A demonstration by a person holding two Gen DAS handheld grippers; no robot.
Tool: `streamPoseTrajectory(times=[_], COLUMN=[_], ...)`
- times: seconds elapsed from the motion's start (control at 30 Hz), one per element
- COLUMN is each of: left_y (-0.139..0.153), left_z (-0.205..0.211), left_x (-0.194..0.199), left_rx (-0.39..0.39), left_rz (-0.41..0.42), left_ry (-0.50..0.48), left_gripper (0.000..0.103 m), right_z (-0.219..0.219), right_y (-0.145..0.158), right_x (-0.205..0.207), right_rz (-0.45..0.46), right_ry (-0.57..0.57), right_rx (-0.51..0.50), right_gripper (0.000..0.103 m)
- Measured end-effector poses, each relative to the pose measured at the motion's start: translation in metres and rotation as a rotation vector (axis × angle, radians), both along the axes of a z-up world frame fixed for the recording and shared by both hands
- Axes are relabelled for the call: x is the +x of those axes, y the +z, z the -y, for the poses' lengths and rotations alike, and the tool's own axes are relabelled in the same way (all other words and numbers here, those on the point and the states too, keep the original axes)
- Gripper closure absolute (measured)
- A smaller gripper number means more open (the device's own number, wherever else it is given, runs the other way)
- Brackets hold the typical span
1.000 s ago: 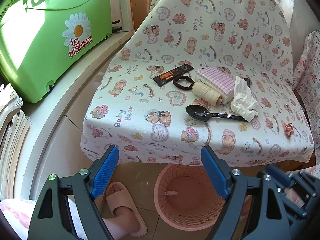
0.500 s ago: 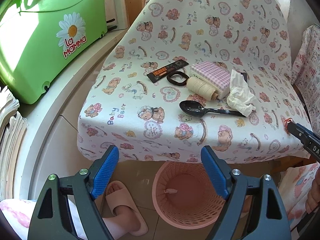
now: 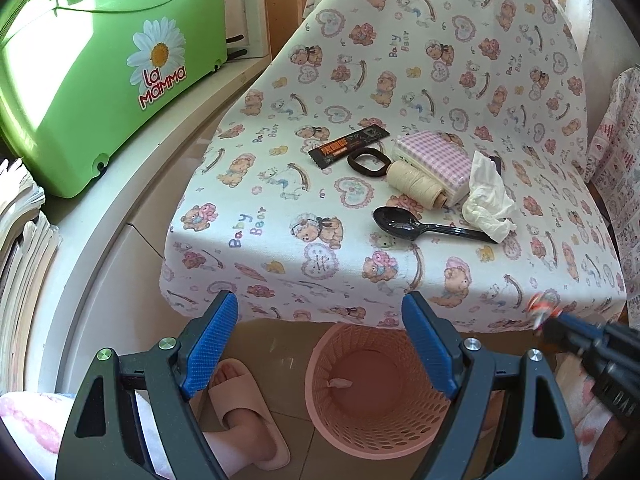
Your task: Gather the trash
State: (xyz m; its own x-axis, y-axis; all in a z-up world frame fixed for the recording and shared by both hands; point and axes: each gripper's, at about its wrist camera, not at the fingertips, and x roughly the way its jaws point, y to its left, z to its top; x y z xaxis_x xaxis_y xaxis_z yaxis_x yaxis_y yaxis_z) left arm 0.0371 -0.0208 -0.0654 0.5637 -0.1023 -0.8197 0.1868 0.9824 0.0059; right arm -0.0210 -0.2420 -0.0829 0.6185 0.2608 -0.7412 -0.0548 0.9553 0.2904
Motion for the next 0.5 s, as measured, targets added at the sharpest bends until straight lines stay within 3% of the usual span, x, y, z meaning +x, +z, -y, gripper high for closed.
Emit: streamPoseTrajectory(times=[0.07,0.23,0.3,0.4,0.5], left_y=[-0.001,-0.003,-0.003,-0.003,-0.003], left_z=[-0.001,0.002,0.002,0.002,0.000], left_x=[0.001,0.001,0.000,0.002,0.003], left_rx=[0.001,0.010,0.021,0.023,0.007], left_rz=[-0.002,-0.005,-0.002,-0.002,-0.009], left_ry=[0.005,0.003,0.001,0.001,0.005], left_gripper=[0.020,0.020,0.020,0.020,0.020], right_z=[-0.018,-0.048,-0.050,-0.046,-0.040], right_y=[-0.018,-0.073,-0.093,-0.109,-0.107], right_x=[0.003,0.018,0.024,0.028,0.030], right_rz=[-0.085,-0.253,-0.309,-0.380,-0.382], right_ry=[0.063,0.091,0.071,0.064,0.050], right_rx=[0.004,-0.091,-0.106,-0.043,0.028], right_gripper=[0.094,0.093,0.086,0.074,0.068])
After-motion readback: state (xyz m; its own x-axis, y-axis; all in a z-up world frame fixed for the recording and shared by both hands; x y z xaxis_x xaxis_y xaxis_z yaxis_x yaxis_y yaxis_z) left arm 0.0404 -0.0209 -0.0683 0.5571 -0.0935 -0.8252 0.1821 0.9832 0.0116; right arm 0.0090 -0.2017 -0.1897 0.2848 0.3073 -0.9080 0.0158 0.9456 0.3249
